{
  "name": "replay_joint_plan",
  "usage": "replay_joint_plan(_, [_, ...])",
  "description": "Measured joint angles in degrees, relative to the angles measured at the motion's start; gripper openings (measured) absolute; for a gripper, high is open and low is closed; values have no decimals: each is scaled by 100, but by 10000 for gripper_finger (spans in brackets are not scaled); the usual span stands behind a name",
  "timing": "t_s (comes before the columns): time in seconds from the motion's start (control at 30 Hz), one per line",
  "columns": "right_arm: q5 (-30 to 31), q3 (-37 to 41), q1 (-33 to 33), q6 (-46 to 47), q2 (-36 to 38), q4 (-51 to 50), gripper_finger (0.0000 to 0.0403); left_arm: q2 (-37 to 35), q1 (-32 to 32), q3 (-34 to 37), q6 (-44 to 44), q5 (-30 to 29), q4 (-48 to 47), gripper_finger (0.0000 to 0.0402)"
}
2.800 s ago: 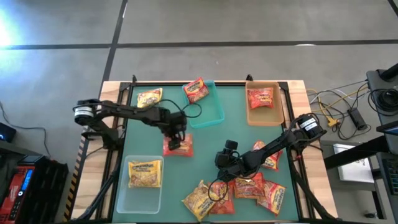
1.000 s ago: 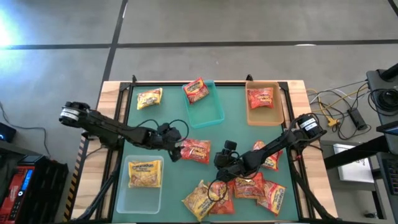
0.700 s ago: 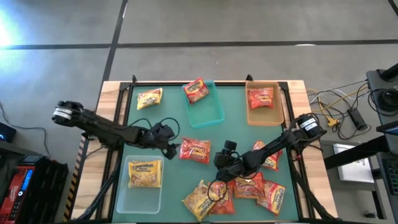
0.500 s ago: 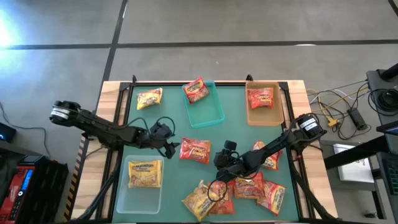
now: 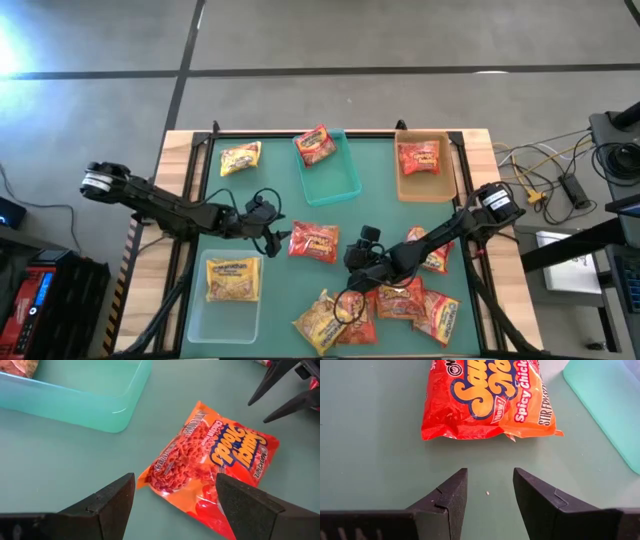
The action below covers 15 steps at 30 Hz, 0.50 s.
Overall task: Sort Maruchan noodles
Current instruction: Put the middle left orange noodle pack into the orange bin
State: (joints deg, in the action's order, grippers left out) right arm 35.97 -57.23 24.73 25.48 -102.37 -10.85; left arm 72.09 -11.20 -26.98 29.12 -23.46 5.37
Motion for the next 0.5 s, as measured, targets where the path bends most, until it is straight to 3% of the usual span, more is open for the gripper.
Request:
replay_joint_plan(0.3, [0,0,-2,1,0,48,150,121,2,9,376,52,-38,262])
replay_joint_plan(0.5, [-17,0,-13,420,0,523,150,590,7,-27,780,92,-12,262])
